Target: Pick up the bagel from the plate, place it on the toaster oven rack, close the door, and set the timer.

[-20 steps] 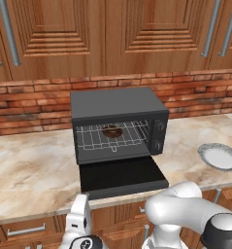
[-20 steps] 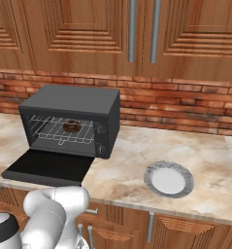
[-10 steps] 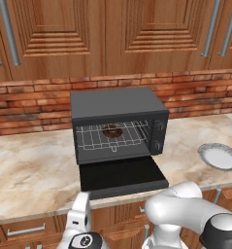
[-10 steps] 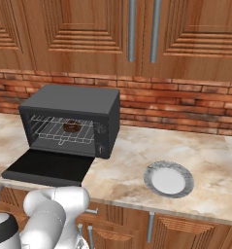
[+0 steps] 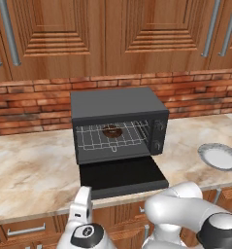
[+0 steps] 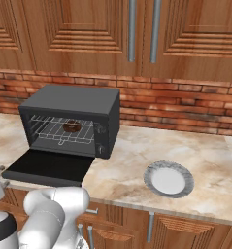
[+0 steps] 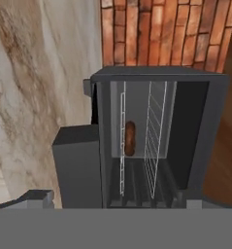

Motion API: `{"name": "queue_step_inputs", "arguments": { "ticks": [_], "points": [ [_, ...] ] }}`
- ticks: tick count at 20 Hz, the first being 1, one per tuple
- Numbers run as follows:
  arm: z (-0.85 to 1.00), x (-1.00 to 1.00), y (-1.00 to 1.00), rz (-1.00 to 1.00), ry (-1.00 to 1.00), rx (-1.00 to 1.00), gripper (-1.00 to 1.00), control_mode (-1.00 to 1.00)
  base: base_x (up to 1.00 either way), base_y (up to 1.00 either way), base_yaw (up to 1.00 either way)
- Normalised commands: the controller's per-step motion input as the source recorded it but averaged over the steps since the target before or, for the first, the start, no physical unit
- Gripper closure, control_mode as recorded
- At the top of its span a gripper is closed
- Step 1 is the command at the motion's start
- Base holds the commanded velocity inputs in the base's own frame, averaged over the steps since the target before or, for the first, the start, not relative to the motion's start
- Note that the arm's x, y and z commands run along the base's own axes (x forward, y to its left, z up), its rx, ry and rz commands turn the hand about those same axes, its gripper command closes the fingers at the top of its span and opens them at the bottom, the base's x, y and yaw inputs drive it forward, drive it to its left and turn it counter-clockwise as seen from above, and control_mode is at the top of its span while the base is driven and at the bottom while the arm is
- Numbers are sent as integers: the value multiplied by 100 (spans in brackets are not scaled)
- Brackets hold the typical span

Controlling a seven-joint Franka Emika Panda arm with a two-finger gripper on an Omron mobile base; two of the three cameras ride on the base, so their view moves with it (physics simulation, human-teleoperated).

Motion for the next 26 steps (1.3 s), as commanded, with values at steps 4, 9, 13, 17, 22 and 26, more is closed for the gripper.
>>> {"name": "queue_step_inputs", "arguments": {
  "ticks": [4,9,13,17,22,26],
  "points": [
    [-22,26,0,0,0,0,-100,-100,0,0,0],
    [-34,26,0,0,0,0,-100,-100,0,0,0],
    [-40,26,0,0,0,0,-100,-100,0,0,0],
    [-39,23,0,0,0,0,-100,-100,0,0,0],
    [-29,20,0,0,0,0,-100,-100,0,0,0],
    [-9,15,0,0,-1,0,-100,-100,0,0,0]
  ]
}}
